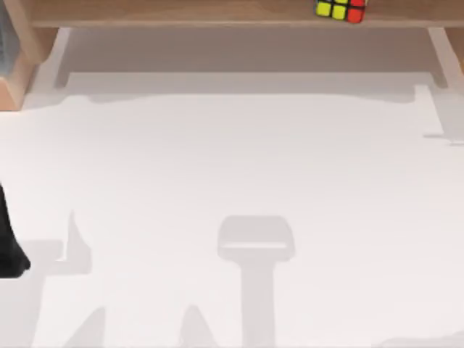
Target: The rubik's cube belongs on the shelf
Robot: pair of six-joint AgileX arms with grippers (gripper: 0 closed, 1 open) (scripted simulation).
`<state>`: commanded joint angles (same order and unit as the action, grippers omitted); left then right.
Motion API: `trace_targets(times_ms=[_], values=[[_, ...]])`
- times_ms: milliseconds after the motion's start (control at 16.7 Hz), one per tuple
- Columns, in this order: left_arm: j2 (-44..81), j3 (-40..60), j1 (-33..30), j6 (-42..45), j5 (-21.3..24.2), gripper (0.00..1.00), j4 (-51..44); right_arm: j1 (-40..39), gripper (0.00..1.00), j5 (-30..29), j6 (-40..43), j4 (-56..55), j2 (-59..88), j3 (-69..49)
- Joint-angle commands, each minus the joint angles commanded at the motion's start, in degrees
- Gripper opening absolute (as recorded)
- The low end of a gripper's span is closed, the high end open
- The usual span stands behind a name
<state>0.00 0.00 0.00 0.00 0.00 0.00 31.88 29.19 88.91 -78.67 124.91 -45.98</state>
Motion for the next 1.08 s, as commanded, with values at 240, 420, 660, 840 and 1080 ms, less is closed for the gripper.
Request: trace_targets(times_ms=[240,420,660,840,1080], values=[[0.00,0.00,0.00,0.00,0.00,1.00,0.00,-2.90,0.00,-2.68,0.11,4.74,3.32,-8.51],[0.00,0.00,0.00,0.00,0.00,1.00,0.00,-3.59,0.00,-3.37,-0.02,5.91,3.93,-9.97],[0.00,0.00,0.00,0.00,0.00,1.00,0.00,-3.33,0.00,-3.63,-0.05,6.45,4.37,-10.70],[0.00,0.00,0.00,0.00,0.00,1.00,0.00,-4.56,0.00,-4.88,0.01,9.41,6.99,-16.41],[0.00,0.00,0.00,0.00,0.00,1.00,0.00,-6.57,0.00,-6.72,0.07,14.08,10.57,-24.93]])
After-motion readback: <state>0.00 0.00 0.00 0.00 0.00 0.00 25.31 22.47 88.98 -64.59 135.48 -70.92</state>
